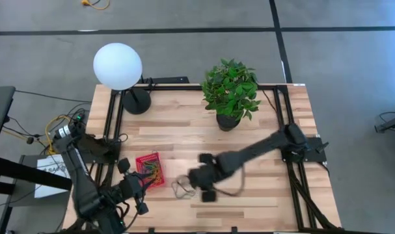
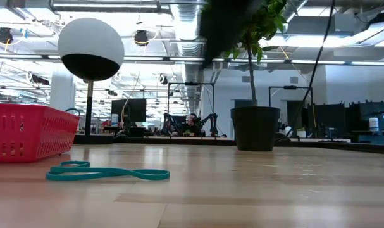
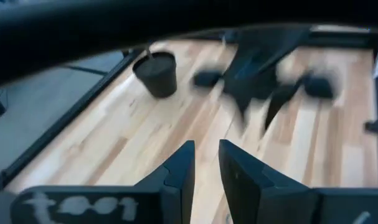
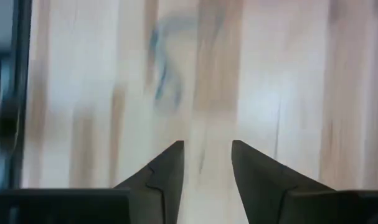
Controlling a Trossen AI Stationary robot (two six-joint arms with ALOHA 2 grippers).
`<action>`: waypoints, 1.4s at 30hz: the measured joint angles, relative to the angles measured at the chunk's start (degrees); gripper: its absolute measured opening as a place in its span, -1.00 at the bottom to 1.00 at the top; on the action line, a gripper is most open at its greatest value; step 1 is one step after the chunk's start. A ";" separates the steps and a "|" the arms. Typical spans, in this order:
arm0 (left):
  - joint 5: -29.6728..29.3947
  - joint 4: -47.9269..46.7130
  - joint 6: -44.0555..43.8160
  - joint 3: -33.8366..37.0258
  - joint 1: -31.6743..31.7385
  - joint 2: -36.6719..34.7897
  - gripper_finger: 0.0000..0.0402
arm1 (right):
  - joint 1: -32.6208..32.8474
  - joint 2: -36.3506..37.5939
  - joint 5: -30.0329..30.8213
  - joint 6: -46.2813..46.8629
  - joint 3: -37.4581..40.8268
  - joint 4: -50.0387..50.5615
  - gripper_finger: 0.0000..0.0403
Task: Pick and place items into bin
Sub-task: Put the blue rubber band into the red bin
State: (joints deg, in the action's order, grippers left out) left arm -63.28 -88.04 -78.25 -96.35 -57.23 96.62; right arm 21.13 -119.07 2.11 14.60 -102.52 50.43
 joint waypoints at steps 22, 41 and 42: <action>36.02 77.83 41.98 32.93 17.73 4.89 -0.68 | 24.50 17.69 23.85 32.41 0.04 31.02 -0.44; 48.19 75.64 38.12 32.08 22.84 14.85 -0.68 | 23.19 20.46 26.36 32.95 0.04 30.58 -0.44; 47.80 75.90 37.94 32.07 22.84 15.38 -0.68 | 22.99 20.46 26.35 32.93 0.04 30.56 -0.44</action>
State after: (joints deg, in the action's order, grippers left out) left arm -15.48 -12.15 -40.30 -64.28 -34.39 112.00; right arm 44.12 -98.61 28.46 47.53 -102.48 80.99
